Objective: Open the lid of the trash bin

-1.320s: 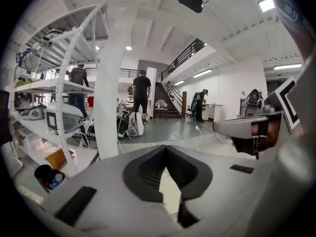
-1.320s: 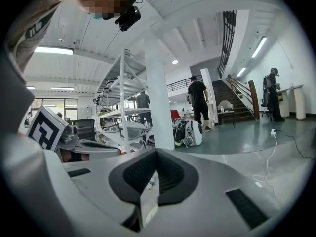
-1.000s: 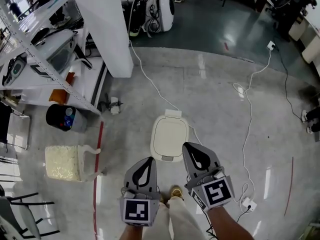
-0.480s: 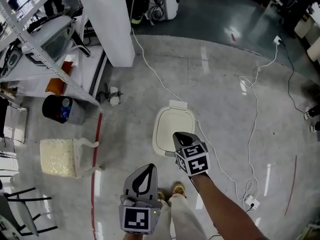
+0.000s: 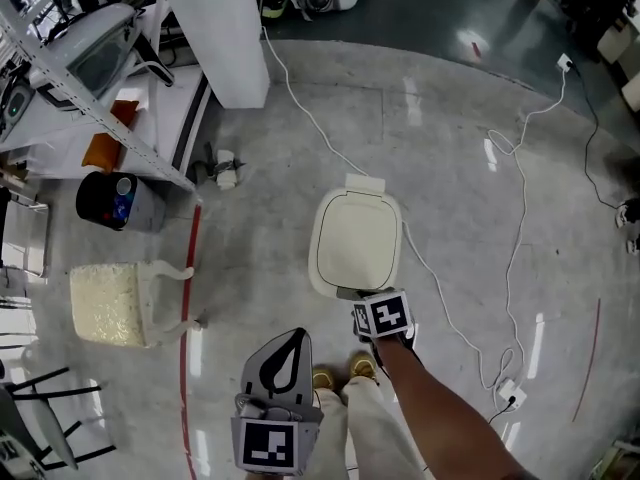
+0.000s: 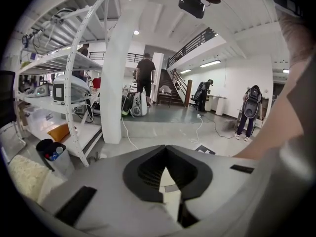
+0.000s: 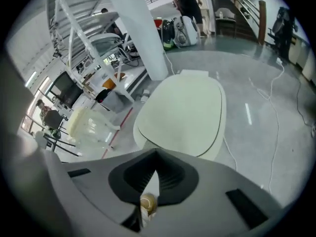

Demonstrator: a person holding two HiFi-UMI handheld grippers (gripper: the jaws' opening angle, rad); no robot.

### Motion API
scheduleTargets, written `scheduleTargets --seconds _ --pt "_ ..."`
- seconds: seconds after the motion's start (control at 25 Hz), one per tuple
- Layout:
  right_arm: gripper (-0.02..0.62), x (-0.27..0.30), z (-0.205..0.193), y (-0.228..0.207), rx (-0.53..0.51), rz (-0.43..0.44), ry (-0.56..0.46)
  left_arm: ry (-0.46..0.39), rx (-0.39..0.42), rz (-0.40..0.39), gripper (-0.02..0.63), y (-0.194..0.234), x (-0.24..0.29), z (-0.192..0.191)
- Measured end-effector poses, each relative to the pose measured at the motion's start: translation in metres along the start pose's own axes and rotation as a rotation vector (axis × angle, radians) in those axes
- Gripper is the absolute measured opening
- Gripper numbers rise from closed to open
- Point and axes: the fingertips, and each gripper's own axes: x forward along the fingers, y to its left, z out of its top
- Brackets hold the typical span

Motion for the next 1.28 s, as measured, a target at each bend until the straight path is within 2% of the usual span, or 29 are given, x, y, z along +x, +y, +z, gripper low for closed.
scheduleTargets --seconds 0.32,0.76,1.28 --pt "0.034 0.014 -0.023 -0.006 0.0 -0.034 0.027 0.019 -0.006 -0.011 0.0 0.0 0.0 -0.014" --pt "0.034 0.019 -0.029 -0.01 -0.011 -0.07 -0.004 0.052 -0.017 -0.025 0.0 0.001 0.0 -0.033" --pt "0.035 0.02 -0.027 -0.008 -0.054 -0.079 -0.015 0.061 -0.02 -0.042 0.0 0.0 0.005 -0.036"
